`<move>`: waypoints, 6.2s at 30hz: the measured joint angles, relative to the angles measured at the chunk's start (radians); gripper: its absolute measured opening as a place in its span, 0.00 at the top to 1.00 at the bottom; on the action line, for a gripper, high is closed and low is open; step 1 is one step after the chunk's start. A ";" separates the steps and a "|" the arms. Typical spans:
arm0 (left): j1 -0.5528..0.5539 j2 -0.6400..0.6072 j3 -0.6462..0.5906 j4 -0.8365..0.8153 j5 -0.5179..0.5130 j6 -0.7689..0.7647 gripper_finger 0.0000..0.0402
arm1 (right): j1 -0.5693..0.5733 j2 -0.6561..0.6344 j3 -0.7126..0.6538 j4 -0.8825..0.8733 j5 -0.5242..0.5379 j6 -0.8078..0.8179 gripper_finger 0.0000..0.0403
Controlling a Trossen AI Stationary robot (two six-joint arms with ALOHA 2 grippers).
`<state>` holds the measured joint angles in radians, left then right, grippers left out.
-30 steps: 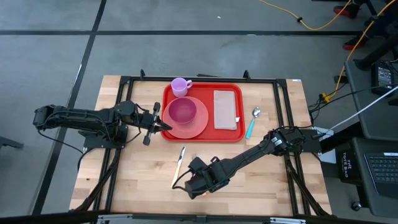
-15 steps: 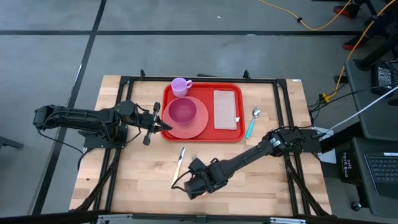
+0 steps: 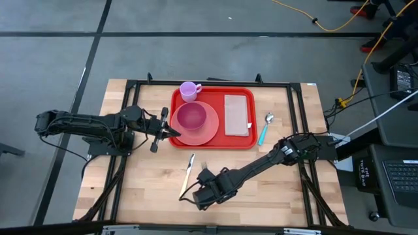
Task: Set up tray
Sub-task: Put the orange fork on the brown napkin
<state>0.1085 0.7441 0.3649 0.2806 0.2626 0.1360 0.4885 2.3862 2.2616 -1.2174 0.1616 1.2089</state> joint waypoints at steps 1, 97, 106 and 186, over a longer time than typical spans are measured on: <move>0.000 0.000 0.000 0.000 0.000 -0.001 0.99 | 0.000 0.002 0.000 -0.001 0.000 0.018 0.91; 0.000 0.000 0.000 0.000 0.000 0.000 0.99 | -0.024 0.002 -0.304 0.127 0.007 -0.035 0.80; 0.000 0.000 0.000 0.000 0.000 -0.001 0.99 | -0.048 0.004 -0.284 0.092 -0.017 -0.035 0.84; 0.000 0.000 0.000 0.008 -0.019 0.033 0.99 | -0.142 -1.135 -1.625 0.928 0.601 -0.164 0.85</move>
<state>0.1083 0.7437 0.3653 0.2886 0.2438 0.1688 0.3467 1.2510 0.6365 -0.2895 0.7625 1.0449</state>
